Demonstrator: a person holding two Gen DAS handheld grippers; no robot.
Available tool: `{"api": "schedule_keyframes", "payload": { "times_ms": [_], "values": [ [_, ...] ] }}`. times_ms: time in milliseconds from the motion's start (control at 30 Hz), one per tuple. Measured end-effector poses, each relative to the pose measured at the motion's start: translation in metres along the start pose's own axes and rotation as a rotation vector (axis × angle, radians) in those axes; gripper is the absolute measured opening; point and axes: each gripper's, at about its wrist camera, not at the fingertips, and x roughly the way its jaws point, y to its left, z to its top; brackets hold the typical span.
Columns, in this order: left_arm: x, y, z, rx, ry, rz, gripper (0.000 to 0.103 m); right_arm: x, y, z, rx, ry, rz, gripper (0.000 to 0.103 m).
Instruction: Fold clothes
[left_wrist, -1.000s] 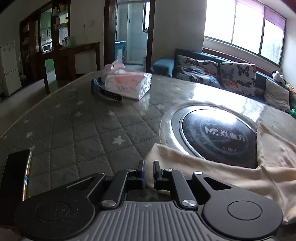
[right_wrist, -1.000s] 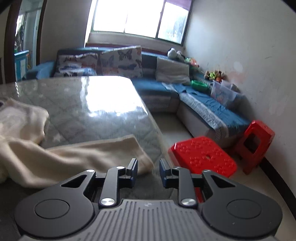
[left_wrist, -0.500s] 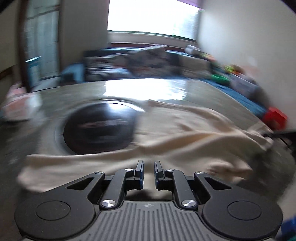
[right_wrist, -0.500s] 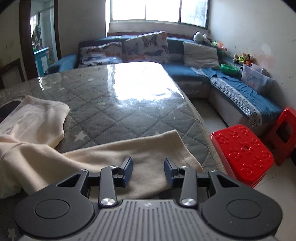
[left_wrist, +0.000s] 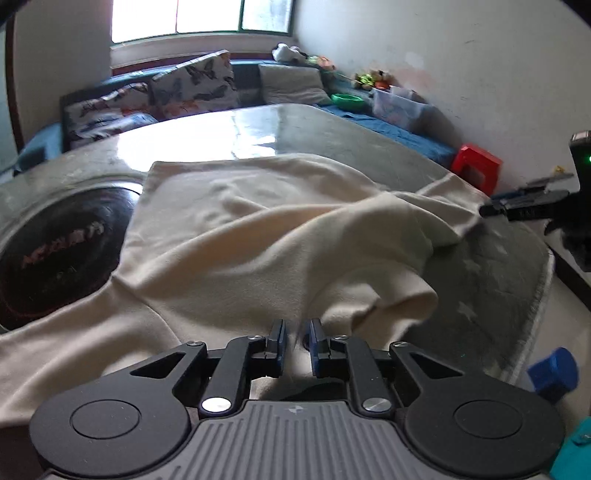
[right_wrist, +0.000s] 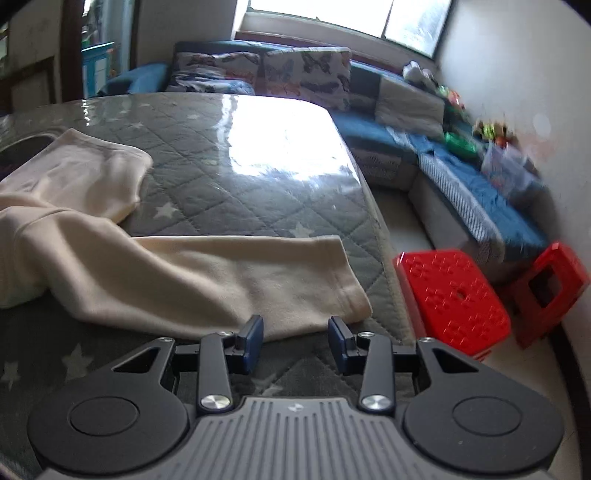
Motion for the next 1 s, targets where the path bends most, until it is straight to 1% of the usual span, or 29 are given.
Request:
{"api": "schedule_keyframes", "payload": {
  "times_ms": [67, 200, 300, 333, 400, 500, 633, 800, 900, 1000],
  "values": [
    [-0.003, -0.001, -0.005, 0.017, 0.005, -0.019, 0.015, -0.018, 0.007, 0.005, -0.020, -0.044, 0.058, 0.038],
    [-0.009, -0.005, -0.009, 0.037, 0.016, -0.023, 0.015, -0.046, 0.035, 0.019, -0.106, -0.107, 0.199, 0.038],
    [-0.012, -0.007, -0.012, 0.033, 0.017, -0.025, 0.014, -0.060, 0.063, 0.025, -0.179, -0.117, 0.339, 0.038],
    [-0.014, -0.007, -0.014, 0.030, 0.016, -0.027, 0.014, -0.062, 0.070, 0.025, -0.196, -0.115, 0.376, 0.038],
    [-0.015, -0.008, -0.015, 0.027, 0.017, -0.033, 0.014, -0.066, 0.095, 0.023, -0.250, -0.100, 0.479, 0.038],
    [-0.017, -0.011, -0.016, 0.031, 0.020, -0.041, 0.014, -0.066, 0.125, 0.021, -0.329, -0.087, 0.580, 0.038],
    [-0.020, -0.013, -0.018, 0.032, 0.027, -0.056, 0.015, -0.057, 0.154, 0.022, -0.386, -0.056, 0.655, 0.038],
    [-0.022, -0.011, -0.020, 0.036, 0.035, -0.078, 0.015, -0.050, 0.174, 0.015, -0.481, 0.028, 0.722, 0.038],
    [-0.022, -0.006, -0.015, 0.025, 0.048, -0.095, 0.015, -0.055, 0.170, 0.018, -0.498, 0.025, 0.735, 0.037],
    [-0.021, -0.001, -0.010, 0.018, 0.047, -0.096, 0.017, -0.058, 0.153, 0.038, -0.423, -0.023, 0.731, 0.037]
  ]
}}
